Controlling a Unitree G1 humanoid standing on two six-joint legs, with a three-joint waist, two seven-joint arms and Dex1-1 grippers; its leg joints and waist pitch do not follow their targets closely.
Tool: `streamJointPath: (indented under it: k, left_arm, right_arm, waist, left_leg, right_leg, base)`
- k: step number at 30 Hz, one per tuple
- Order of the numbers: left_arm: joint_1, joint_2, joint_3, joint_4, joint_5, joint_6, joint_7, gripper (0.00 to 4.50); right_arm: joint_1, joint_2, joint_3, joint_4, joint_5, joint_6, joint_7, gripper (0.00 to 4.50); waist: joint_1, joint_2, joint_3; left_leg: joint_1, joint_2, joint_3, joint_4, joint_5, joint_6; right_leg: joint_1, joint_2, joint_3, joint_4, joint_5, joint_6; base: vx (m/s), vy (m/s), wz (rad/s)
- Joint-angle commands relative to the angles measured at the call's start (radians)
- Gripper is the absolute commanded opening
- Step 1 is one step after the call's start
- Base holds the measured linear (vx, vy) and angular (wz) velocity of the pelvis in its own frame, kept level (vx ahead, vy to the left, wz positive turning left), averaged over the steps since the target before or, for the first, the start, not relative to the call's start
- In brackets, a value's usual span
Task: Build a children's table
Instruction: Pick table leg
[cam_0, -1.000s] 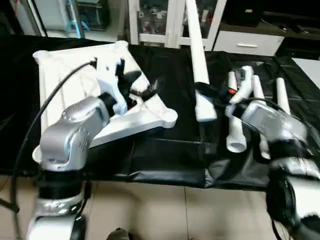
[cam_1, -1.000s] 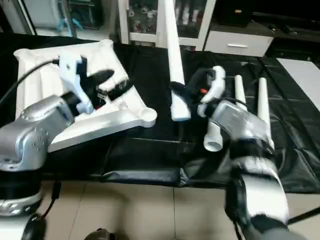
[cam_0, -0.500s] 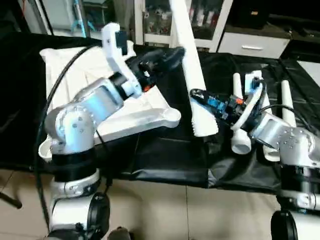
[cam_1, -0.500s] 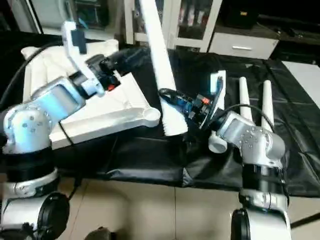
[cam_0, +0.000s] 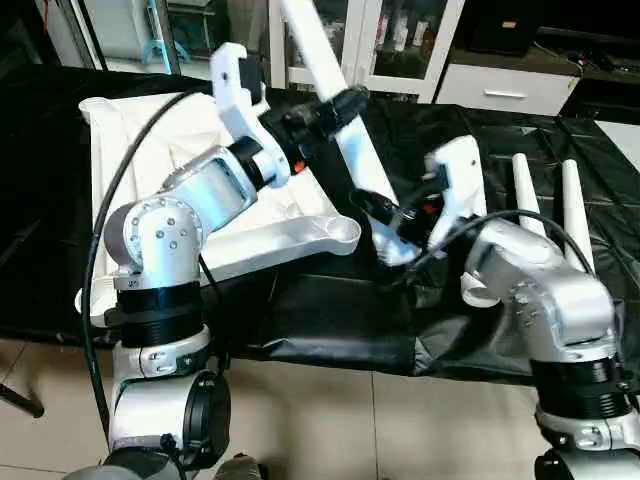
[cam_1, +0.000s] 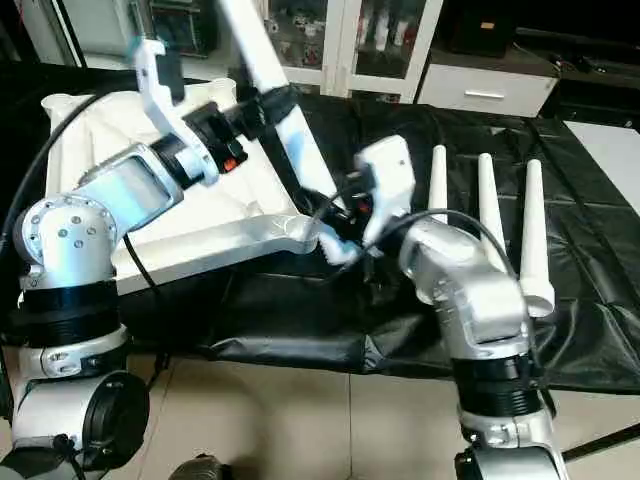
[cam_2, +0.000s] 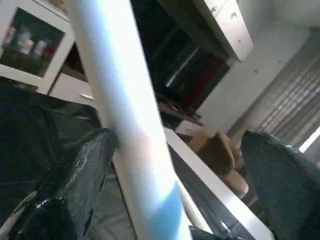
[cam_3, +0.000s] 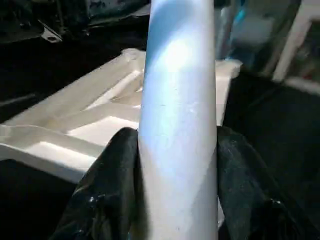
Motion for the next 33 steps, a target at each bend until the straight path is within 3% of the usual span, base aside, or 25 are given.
streamJointPath:
  k: [1,3,5,9,11,13,14,16,18,19,20,22,23,27,28,33]
  left_arm:
    - [-0.019,-0.009,-0.001,0.013,0.008,-0.020,0.016,4.50]
    - [-0.020,-0.011,0.005,0.020,0.017,-0.056,0.020,4.50]
    - [-0.025,-0.018,0.020,0.028,0.009,-0.101,0.014,4.50]
    - [-0.028,-0.007,0.006,0.046,0.046,-0.131,0.032,4.50]
    - [-0.030,-0.013,0.015,0.056,0.049,-0.152,0.041,4.50]
    - [-0.033,-0.016,0.023,0.063,0.048,-0.161,0.050,4.50]
    - [-0.038,-0.019,0.032,0.077,0.046,-0.171,0.066,4.50]
    - [-0.040,-0.022,0.040,0.085,0.041,-0.173,0.077,4.50]
    - [-0.046,-0.028,0.057,0.093,0.025,-0.169,0.089,4.50]
    - [-0.049,-0.030,0.061,0.094,0.019,-0.168,0.092,4.50]
    - [-0.052,-0.033,0.066,0.095,0.011,-0.165,0.094,4.50]
    - [-0.058,-0.037,0.073,0.098,-0.002,-0.162,0.097,4.50]
    - [-0.063,-0.038,0.076,0.102,-0.008,-0.160,0.100,4.21]
    - [-0.074,-0.043,0.085,0.113,-0.029,-0.160,0.111,4.09]
    - [-0.075,-0.043,0.086,0.114,-0.032,-0.159,0.111,3.82]
    - [-0.076,-0.046,0.094,0.111,-0.052,-0.151,0.116,3.54]
  right_arm:
    - [0.001,-0.015,0.044,-0.038,-0.068,-0.059,-0.040,1.86]
    - [-0.002,-0.024,0.094,-0.046,-0.142,-0.106,-0.079,1.86]
    - [-0.001,-0.038,0.155,-0.044,-0.236,-0.156,-0.116,1.86]
    - [-0.004,0.006,0.166,-0.060,-0.289,-0.170,-0.195,1.86]
    - [-0.020,-0.026,0.225,-0.068,-0.400,-0.194,-0.247,1.86]
    - [-0.026,-0.035,0.246,-0.067,-0.454,-0.212,-0.282,1.86]
    - [-0.039,-0.045,0.275,-0.062,-0.541,-0.211,-0.344,1.86]
    - [-0.043,-0.051,0.296,-0.057,-0.584,-0.220,-0.357,1.86]
    - [-0.041,-0.053,0.321,-0.053,-0.634,-0.248,-0.369,1.86]
    - [-0.039,-0.054,0.333,-0.052,-0.652,-0.254,-0.372,1.86]
    - [-0.038,-0.055,0.341,-0.052,-0.671,-0.260,-0.383,1.86]
    - [-0.037,-0.056,0.352,-0.050,-0.688,-0.267,-0.396,1.86]
    - [-0.037,-0.059,0.360,-0.049,-0.702,-0.276,-0.404,1.86]
    - [-0.032,-0.064,0.373,-0.044,-0.738,-0.302,-0.417,1.86]
    - [-0.031,-0.067,0.373,-0.042,-0.745,-0.308,-0.421,1.86]
    - [-0.030,-0.070,0.364,-0.027,-0.776,-0.336,-0.434,1.86]
  waist:
    - [-0.005,0.009,-0.073]
    - [-0.005,0.015,-0.074]
    - [-0.008,0.011,-0.074]
    - [-0.015,0.016,-0.074]
    - [-0.016,0.016,-0.074]
    - [-0.018,0.019,-0.073]
    - [-0.018,0.021,-0.074]
    - [-0.023,0.018,-0.074]
    - [-0.024,0.022,-0.073]
    - [-0.024,0.028,-0.073]
    - [-0.025,0.024,-0.074]
    - [-0.025,0.026,-0.074]
    - [-0.025,0.026,-0.075]
    - [-0.023,0.028,-0.074]
    - [-0.024,0.028,-0.074]
    - [-0.024,0.028,-0.074]
  left_leg:
    - [0.026,0.033,-0.016,-0.071,-0.092,-0.060]
    - [0.026,0.033,-0.018,-0.072,-0.086,-0.064]
    - [0.024,0.031,-0.017,-0.071,-0.087,-0.067]
    - [0.026,0.032,-0.019,-0.074,-0.107,-0.060]
    - [0.027,0.031,-0.018,-0.073,-0.106,-0.065]
    - [0.028,0.030,-0.018,-0.073,-0.106,-0.083]
    - [0.027,0.029,-0.018,-0.072,-0.111,-0.084]
    - [0.027,0.027,-0.018,-0.072,-0.109,-0.089]
    - [0.027,0.028,-0.019,-0.071,-0.122,-0.087]
    - [0.027,0.027,-0.020,-0.071,-0.122,-0.088]
    - [0.026,0.026,-0.019,-0.070,-0.119,-0.083]
    - [0.027,0.027,-0.019,-0.069,-0.114,-0.081]
    - [0.026,0.027,-0.019,-0.068,-0.115,-0.075]
    - [0.028,0.027,-0.019,-0.067,-0.111,-0.072]
    - [0.028,0.027,-0.019,-0.067,-0.116,-0.070]
    - [0.028,0.027,-0.019,-0.066,-0.116,-0.064]
  right_leg:
    - [0.043,-0.067,0.042,-0.074,0.039,-0.163]
    - [0.044,-0.067,0.041,-0.071,0.064,-0.167]
    - [0.047,-0.066,0.042,-0.073,0.077,-0.163]
    - [0.047,-0.064,0.043,-0.069,0.097,-0.170]
    - [0.047,-0.063,0.042,-0.070,0.107,-0.166]
    - [0.047,-0.061,0.042,-0.069,0.110,-0.162]
    - [0.049,-0.062,0.044,-0.067,0.115,-0.161]
    - [0.050,-0.060,0.044,-0.067,0.119,-0.157]
    - [0.051,-0.062,0.044,-0.067,0.122,-0.155]
    - [0.050,-0.061,0.044,-0.066,0.125,-0.156]
    - [0.051,-0.061,0.045,-0.066,0.137,-0.157]
    - [0.051,-0.060,0.044,-0.064,0.155,-0.164]
    - [0.052,-0.060,0.044,-0.062,0.163,-0.169]
    - [0.052,-0.059,0.044,-0.061,0.172,-0.174]
    - [0.052,-0.059,0.044,-0.061,0.169,-0.175]
    - [0.053,-0.059,0.044,-0.060,0.167,-0.175]
  base:
    - [0.000,0.000,0.00]
    - [0.000,0.000,0.00]
    - [0.000,0.000,0.00]
    - [0.000,0.000,0.00]
    - [0.000,0.000,0.00]
    - [0.000,0.000,0.00]
    - [0.000,0.000,0.00]
    - [0.000,0.000,0.00]
    - [0.000,0.000,0.00]
    - [0.000,0.000,0.00]
    - [0.000,0.000,0.00]
    - [0.000,0.000,0.00]
    - [0.000,0.000,0.00]
    - [0.000,0.000,0.00]
    - [0.000,0.000,0.00]
    - [0.000,0.000,0.00]
